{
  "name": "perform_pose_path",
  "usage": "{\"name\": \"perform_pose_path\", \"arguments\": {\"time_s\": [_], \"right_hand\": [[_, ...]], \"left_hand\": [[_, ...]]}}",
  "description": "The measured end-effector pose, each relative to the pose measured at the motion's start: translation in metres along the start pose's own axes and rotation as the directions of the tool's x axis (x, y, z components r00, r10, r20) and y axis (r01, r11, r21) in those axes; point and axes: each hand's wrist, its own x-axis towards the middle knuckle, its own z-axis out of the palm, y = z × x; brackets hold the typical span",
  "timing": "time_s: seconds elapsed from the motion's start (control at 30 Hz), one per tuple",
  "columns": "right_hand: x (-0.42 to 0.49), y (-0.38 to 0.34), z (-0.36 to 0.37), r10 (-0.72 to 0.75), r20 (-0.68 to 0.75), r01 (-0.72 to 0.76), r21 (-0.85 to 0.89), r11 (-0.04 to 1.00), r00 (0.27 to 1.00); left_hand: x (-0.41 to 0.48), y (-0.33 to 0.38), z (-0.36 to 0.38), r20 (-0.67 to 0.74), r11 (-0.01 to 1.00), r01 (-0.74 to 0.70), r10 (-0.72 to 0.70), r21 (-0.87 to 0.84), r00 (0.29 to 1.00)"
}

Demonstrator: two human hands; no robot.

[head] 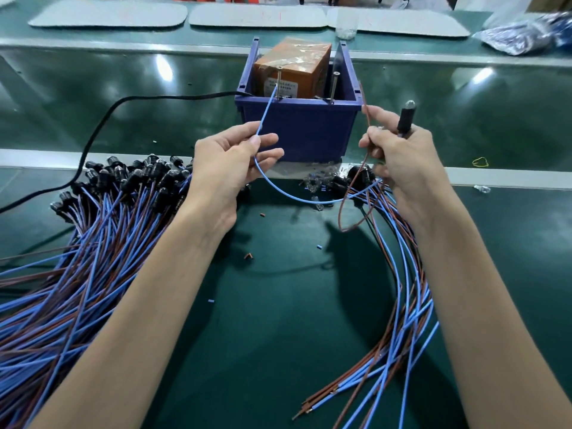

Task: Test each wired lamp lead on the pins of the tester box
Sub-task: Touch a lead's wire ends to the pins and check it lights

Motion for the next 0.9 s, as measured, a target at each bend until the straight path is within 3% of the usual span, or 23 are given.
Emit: {"name": "perform_pose_path", "arguments": {"time_s": [0.33,0.9], "right_hand": [[-0.0027,0.0050,0.0075,-0.010,0.191,0.023,-0.064,0.998,0.982],[-0.0032,0.0022,0.0042,-0.034,0.242,0.057,-0.086,0.995,0.970]], "left_hand": [[-0.0009,0.0018,-0.0012,-0.001,1.000,-0.001,0.001,0.031,1.000],[-0.0035,0.0035,0.0005,0.008,0.995,0.010,-0.011,0.100,1.000]]}}
